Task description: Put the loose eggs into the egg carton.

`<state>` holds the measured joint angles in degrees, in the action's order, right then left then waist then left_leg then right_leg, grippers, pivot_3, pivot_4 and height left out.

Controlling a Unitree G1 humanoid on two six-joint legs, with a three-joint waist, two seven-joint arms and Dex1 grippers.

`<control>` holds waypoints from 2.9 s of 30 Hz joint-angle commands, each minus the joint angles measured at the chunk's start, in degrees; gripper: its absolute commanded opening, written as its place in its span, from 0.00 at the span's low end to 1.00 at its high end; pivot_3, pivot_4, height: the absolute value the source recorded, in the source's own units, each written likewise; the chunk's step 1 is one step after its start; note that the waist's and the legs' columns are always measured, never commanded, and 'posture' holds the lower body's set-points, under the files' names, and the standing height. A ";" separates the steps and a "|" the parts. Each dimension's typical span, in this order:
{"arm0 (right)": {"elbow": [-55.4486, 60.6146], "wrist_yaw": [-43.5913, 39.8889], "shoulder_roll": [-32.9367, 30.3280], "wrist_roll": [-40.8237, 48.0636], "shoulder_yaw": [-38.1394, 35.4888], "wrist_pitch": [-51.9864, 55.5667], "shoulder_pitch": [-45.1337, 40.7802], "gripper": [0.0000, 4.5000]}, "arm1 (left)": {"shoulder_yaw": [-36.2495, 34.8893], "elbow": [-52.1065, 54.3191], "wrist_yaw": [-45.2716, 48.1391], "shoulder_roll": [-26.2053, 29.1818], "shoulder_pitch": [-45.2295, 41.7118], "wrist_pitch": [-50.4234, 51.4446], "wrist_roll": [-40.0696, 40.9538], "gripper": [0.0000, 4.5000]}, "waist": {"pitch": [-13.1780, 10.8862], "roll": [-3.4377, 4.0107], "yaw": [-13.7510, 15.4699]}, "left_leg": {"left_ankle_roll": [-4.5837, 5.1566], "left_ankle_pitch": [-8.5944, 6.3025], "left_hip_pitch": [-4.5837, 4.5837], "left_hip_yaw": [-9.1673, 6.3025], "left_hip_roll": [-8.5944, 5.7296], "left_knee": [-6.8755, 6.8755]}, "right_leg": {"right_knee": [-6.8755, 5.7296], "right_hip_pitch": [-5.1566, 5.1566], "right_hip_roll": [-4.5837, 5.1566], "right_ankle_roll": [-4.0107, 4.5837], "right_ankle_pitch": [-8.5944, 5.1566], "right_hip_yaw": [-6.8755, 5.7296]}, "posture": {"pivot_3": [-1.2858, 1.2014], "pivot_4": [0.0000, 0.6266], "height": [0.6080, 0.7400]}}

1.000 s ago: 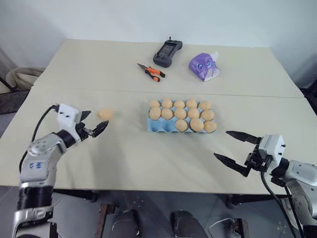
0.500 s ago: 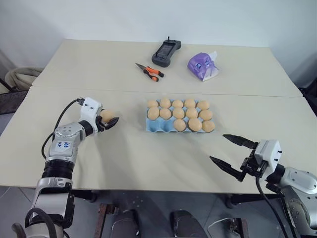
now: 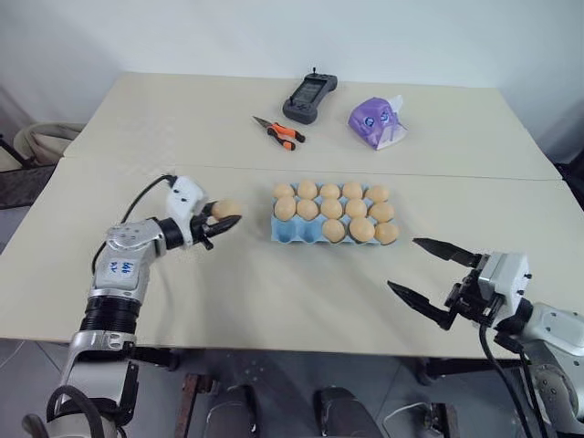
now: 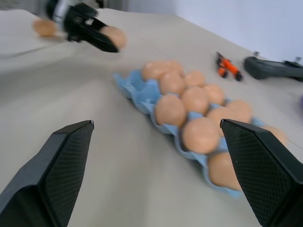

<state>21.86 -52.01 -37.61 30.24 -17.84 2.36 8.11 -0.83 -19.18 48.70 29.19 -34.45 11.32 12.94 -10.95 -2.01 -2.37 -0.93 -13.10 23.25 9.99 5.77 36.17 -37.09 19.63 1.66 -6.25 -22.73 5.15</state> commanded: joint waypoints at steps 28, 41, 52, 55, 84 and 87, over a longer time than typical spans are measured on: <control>4.88 5.31 4.47 -2.75 -0.65 -2.98 7.19 1.00 | 5.86 -4.68 3.35 -13.31 -6.30 -9.99 -1.73 0.94 | 0.02 0.03 0.15 | 0.01 -0.01 -0.02 -0.06 -0.02 -0.03 | 0.05 -0.03 -0.02 0.00 0.01 0.06 | 0.52 0.24 1.00; -5.66 -10.03 2.77 -1.16 8.77 -7.15 -7.59 1.00 | -18.76 17.57 -7.24 0.41 21.62 -13.40 4.63 0.97 | 0.01 0.02 -0.87 | 0.06 -0.01 -0.05 -0.11 0.17 0.00 | -0.02 -0.09 0.10 0.02 0.00 -0.03 | 0.52 0.24 1.00; -21.42 -24.12 0.49 1.09 9.60 -9.47 -18.07 1.00 | -33.48 35.17 -22.67 -6.74 45.07 -9.06 9.76 0.97 | 0.02 -0.04 -0.78 | 0.21 -0.25 -0.10 -0.23 -0.01 -0.04 | 0.15 -0.32 0.76 0.05 0.05 -0.26 | 0.52 0.24 1.00; -25.24 -26.09 1.22 -0.19 10.39 -11.72 -18.46 1.00 | -35.30 34.77 -24.66 -8.30 48.18 -9.42 9.95 0.97 | 0.03 -0.04 -0.94 | 0.21 -0.26 -0.13 -0.25 -0.01 -0.08 | 0.21 -0.37 0.77 0.09 0.07 -0.27 | 0.52 0.24 1.00; -20.30 -18.90 3.32 -1.44 10.90 -11.47 -14.56 1.00 | -24.02 24.15 -29.21 -0.74 32.92 9.17 7.56 0.56 | 0.03 -0.04 -0.88 | -0.04 -0.17 -0.08 -0.16 0.03 -0.18 | 0.50 -0.27 0.52 0.13 0.05 -0.25 | 0.52 0.24 1.00; -19.70 -17.88 3.35 -1.57 10.64 -11.50 -13.62 1.00 | -23.62 23.70 -28.22 -0.24 31.50 7.33 7.21 0.39 | 0.03 -0.04 -0.84 | -0.23 -0.29 -0.08 -0.15 0.02 -0.18 | 0.50 -0.28 0.58 0.13 0.05 -0.25 | 0.52 0.24 1.00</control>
<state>0.06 -70.52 -34.27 28.10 -5.96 -8.77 -5.85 -24.05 3.54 19.77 27.81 -2.00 20.44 20.21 -10.92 -2.05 -3.21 -1.18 -13.40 23.17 9.84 5.78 35.99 -36.59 19.35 2.27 -6.12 -22.69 4.90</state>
